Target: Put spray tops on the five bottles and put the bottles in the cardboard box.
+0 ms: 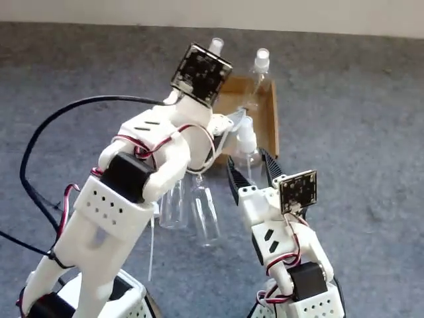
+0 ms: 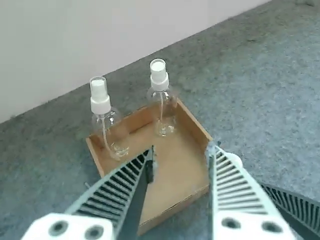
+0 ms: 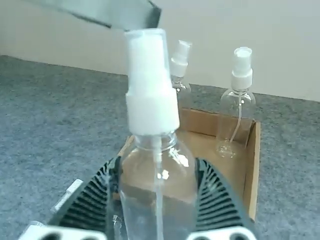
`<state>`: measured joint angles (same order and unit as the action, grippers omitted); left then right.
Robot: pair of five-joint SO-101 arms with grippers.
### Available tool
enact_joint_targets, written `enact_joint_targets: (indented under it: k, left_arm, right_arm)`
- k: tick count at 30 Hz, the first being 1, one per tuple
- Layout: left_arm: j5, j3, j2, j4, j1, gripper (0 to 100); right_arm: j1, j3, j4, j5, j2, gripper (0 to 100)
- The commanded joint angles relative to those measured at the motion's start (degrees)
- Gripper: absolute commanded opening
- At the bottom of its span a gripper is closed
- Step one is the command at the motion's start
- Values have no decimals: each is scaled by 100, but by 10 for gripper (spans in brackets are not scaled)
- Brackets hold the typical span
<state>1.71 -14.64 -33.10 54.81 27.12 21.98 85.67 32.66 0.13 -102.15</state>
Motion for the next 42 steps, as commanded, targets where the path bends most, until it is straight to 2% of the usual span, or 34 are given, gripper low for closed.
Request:
enact_joint_targets:
  k: [1,10,16,21,24,26,29,33,37,42]
  left_arm:
    - [-88,66,13,-132,330,171]
    - [-88,22,13,79,338,171]
    - [-88,286,-22,132,101,171]
    - [-88,998,-321,932,-505,171]
    - [-97,1112,-690,1591,-1095,171]
    - [-105,804,-963,1881,-1358,171]
    - [-396,-233,-1516,1767,-1534,171]
    - [-712,-2167,-2554,941,-1543,175]
    - [-844,-3697,-3354,220,-1490,176]
    - [-818,-4558,-3732,-158,-1464,220]
  right_arm:
    - [40,-66,-171,-62,-66,5]
    - [40,-66,-171,-62,-66,5]
    - [40,-66,-171,-26,-66,5]
    - [13,-66,-171,0,-66,5]
    - [-57,-101,-163,510,-4,5]
    - [-84,-101,-163,536,-4,5]
    - [-84,-180,-198,536,4,5]
    - [-84,-655,-338,545,356,5]
    - [-48,-1481,-655,492,1807,5]
    - [189,-2870,-971,53,4040,5]
